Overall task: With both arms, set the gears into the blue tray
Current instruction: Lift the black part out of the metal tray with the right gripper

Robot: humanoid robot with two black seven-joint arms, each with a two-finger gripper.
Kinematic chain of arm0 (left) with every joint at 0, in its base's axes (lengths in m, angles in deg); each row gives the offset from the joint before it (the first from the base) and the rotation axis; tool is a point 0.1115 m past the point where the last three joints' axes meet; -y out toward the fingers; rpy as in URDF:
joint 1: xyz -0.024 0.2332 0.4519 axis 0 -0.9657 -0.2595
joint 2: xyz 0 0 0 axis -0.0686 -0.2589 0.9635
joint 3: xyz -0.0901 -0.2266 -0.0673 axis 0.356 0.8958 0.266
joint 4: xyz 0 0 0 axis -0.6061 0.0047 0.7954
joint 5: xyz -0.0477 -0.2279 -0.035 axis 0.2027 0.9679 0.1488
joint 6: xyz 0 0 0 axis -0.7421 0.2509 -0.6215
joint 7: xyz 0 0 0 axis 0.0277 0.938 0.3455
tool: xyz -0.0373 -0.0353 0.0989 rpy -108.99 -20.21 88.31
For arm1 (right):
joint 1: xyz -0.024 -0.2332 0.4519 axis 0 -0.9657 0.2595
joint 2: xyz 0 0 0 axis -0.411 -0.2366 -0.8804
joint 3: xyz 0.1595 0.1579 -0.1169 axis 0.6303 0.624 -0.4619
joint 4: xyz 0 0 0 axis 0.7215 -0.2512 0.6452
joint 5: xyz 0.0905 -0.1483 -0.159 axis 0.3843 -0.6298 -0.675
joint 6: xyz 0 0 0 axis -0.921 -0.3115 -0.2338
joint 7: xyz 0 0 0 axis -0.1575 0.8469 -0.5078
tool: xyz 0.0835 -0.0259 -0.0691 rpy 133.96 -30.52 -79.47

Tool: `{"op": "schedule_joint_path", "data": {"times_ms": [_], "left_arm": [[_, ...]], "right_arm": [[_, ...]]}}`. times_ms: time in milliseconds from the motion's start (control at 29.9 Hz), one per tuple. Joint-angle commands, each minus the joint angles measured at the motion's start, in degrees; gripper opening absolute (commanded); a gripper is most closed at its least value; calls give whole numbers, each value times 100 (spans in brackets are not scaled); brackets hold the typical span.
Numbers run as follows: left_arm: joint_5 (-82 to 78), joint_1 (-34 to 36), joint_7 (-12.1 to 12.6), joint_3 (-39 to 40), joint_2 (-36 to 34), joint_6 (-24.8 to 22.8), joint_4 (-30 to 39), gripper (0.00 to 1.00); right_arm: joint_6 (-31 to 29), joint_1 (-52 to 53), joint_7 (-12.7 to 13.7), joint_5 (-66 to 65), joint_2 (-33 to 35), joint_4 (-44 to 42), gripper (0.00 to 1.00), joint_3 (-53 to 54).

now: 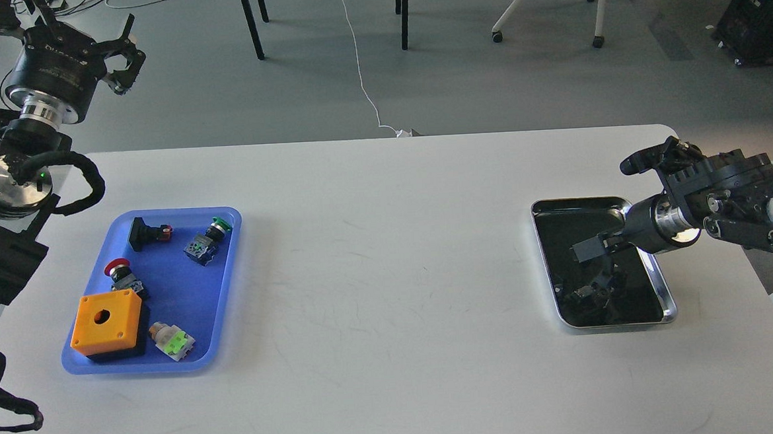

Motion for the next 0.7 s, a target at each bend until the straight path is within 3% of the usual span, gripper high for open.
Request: {"op": "schedule_joint_path", "data": {"times_ms": [0, 502, 669], "left_arm": [[0, 0, 0, 5, -11, 122, 169, 98], [0, 0, 0, 13, -2, 140, 223, 98], [0, 0, -17, 13, -11, 131, 232, 98]], "right_arm": [[-1, 38, 0, -9, 101, 33, 99, 2], [52, -111, 0, -26, -365, -300, 97, 125], [-10, -76, -9, -35, -576, -318, 92, -15]]}}
